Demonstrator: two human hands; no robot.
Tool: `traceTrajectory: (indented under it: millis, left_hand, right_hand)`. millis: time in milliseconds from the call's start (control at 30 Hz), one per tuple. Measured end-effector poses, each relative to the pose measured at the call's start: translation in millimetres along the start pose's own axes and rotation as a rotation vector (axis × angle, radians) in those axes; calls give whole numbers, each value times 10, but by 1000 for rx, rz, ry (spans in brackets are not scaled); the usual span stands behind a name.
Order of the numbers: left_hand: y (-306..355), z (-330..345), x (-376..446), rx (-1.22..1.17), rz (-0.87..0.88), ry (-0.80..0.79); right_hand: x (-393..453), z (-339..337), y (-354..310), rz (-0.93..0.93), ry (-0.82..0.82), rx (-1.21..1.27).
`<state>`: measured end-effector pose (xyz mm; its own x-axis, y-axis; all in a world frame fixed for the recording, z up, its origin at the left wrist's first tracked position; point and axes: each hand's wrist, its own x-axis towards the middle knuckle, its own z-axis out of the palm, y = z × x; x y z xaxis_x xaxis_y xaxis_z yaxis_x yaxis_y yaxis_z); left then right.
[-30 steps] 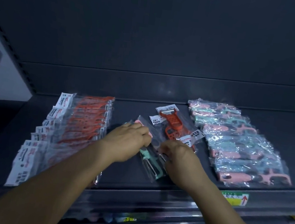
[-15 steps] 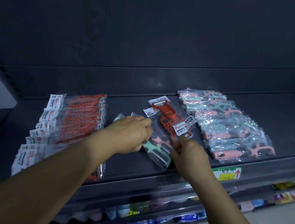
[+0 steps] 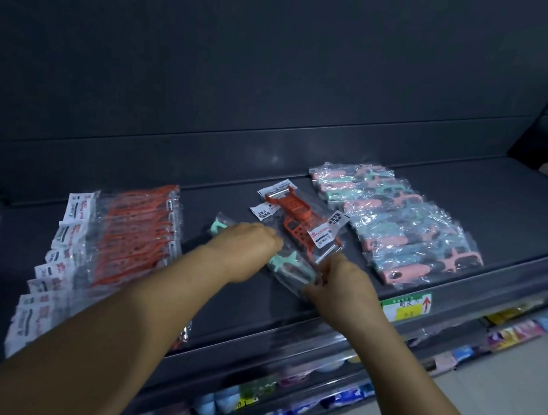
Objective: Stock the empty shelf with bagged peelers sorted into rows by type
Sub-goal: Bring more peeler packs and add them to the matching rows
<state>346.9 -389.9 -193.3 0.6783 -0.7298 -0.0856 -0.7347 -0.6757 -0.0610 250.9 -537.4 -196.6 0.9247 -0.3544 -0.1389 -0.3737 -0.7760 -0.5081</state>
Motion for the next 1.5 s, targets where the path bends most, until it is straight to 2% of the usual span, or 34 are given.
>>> traceTrajectory:
  millis: [200,433,700,1033,1200,1500]
  left_hand:
    - [-34,-85,-76,22,59,115]
    - [147,-431,84,60,36,296]
    - [694,-654,1002,118,-65,364]
    - [1551,-824,2649,57,-245,341]
    - [1813,-826,3359,27,-322,270]
    - [1909,-587,4176,-7,-377,135]
  right_hand:
    - [-31,-66,24,24,81,149]
    - [210,-468,130,14,140,407]
    - [1003,-1131,784,-77,200,475]
    - [2478,-1942,1921,-54,95,476]
    - [3087,-2122,2279,-22,51,510]
    - [3840,-2135,2626,-3,49,393]
